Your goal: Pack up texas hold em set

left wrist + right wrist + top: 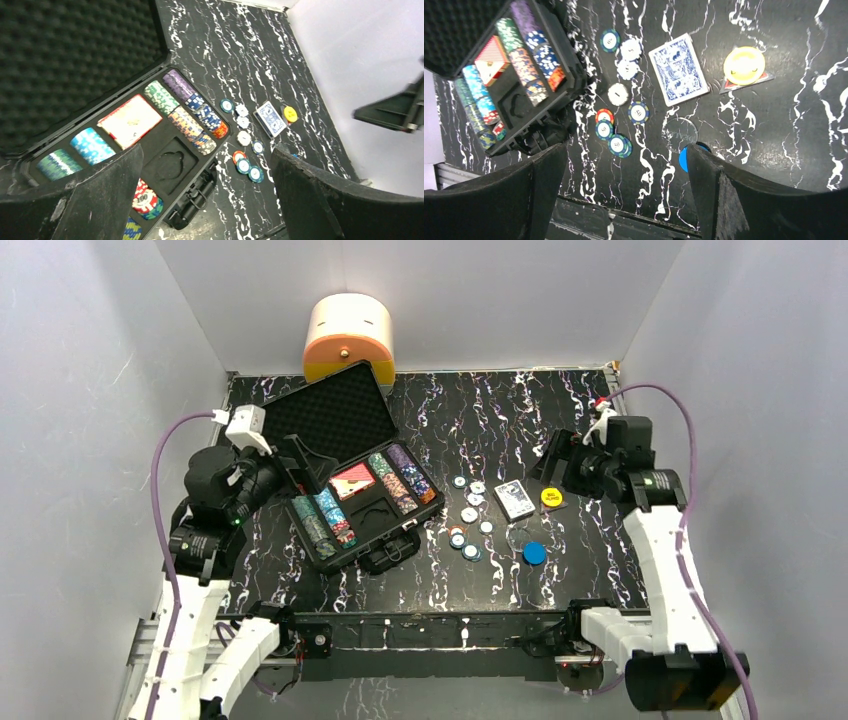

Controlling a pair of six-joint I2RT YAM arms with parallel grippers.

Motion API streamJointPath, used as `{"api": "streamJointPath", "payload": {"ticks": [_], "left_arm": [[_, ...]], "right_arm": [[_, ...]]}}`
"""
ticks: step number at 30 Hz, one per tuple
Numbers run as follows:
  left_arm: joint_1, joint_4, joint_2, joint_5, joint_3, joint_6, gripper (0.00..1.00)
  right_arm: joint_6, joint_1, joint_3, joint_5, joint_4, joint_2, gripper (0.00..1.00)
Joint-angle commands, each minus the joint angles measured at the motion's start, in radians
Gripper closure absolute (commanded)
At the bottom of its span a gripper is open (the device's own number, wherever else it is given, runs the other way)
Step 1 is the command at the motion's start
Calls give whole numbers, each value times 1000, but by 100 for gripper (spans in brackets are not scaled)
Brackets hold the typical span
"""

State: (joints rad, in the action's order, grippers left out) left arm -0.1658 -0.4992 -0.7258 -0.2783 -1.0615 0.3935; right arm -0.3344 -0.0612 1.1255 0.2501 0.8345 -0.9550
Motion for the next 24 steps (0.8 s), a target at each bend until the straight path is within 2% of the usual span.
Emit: {"api": "streamJointPath", "payload": {"ticks": [1, 5, 10, 13, 24], "left_arm": [[-1, 102, -33, -120, 44, 73, 2], [1, 175, -54, -158, 98, 122, 2], [0, 226, -81, -178, 141, 155, 2], [0, 234, -85, -176, 148, 154, 2], [0, 257, -150, -165, 135, 170, 2]], "right_arm": [[-7, -10, -44, 19, -115, -126, 5], [-19, -73, -41, -98, -154, -238, 6], [-13, -233, -2, -332, -184, -376, 3], [11, -288, 26, -422, -188, -466, 3], [154, -314, 54, -420, -242, -700, 6]]}}
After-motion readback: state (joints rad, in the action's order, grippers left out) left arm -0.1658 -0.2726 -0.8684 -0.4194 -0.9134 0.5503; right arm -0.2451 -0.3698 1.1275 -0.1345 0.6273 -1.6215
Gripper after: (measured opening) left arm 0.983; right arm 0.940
